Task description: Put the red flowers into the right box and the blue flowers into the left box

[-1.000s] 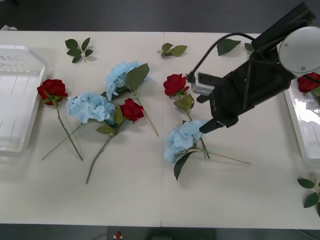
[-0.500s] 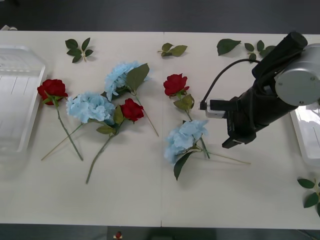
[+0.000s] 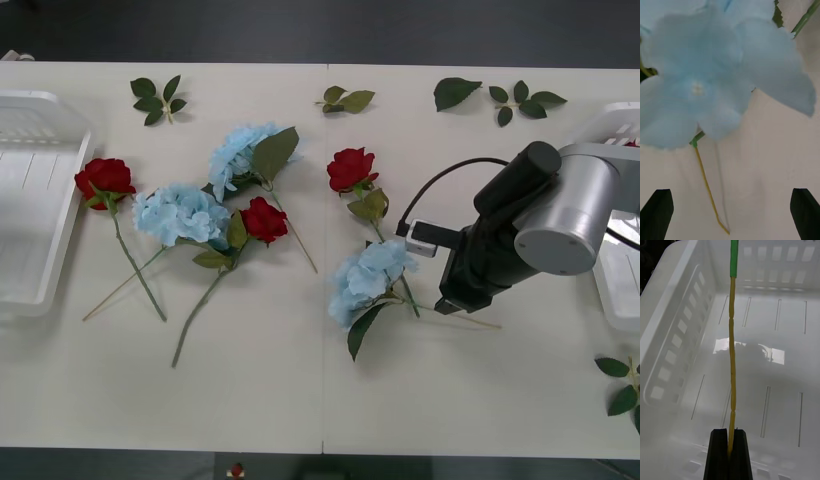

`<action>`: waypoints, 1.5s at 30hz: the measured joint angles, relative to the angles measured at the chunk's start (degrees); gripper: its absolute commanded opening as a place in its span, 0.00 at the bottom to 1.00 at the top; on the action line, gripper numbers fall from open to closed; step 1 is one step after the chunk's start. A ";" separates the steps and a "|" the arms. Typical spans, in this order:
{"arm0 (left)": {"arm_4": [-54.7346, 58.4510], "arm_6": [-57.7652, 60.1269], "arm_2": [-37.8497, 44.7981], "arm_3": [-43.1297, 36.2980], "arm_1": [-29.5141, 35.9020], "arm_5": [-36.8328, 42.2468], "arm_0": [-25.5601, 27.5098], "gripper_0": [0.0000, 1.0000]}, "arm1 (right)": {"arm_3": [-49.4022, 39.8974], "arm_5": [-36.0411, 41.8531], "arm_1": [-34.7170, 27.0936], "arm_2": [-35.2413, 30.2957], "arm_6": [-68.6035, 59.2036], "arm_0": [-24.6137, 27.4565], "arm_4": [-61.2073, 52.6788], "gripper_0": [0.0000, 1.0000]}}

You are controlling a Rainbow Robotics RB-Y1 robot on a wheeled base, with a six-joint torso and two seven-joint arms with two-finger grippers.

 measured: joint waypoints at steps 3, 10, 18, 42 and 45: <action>0.08 0.00 0.01 0.00 0.00 0.00 -0.05 0.05 | -1.13 0.12 1.12 -0.77 -5.64 1.77 4.66 0.91; 4.98 -0.01 0.03 -0.03 0.00 1.10 -0.05 1.00 | -4.65 0.13 1.65 -1.04 -9.31 5.55 12.14 0.90; 16.58 -5.34 3.02 -3.96 0.00 17.04 -0.05 1.00 | -4.30 1.31 4.26 -1.04 -9.44 8.06 18.62 0.88; -3.99 15.81 -17.69 -16.86 0.00 27.38 -14.56 1.00 | 1.90 -0.17 11.17 -1.03 -10.81 9.19 21.87 0.00; -11.64 28.69 -22.16 -16.60 -0.51 26.37 -16.25 1.00 | 1.91 -0.28 11.16 -1.03 -10.81 9.19 21.87 0.00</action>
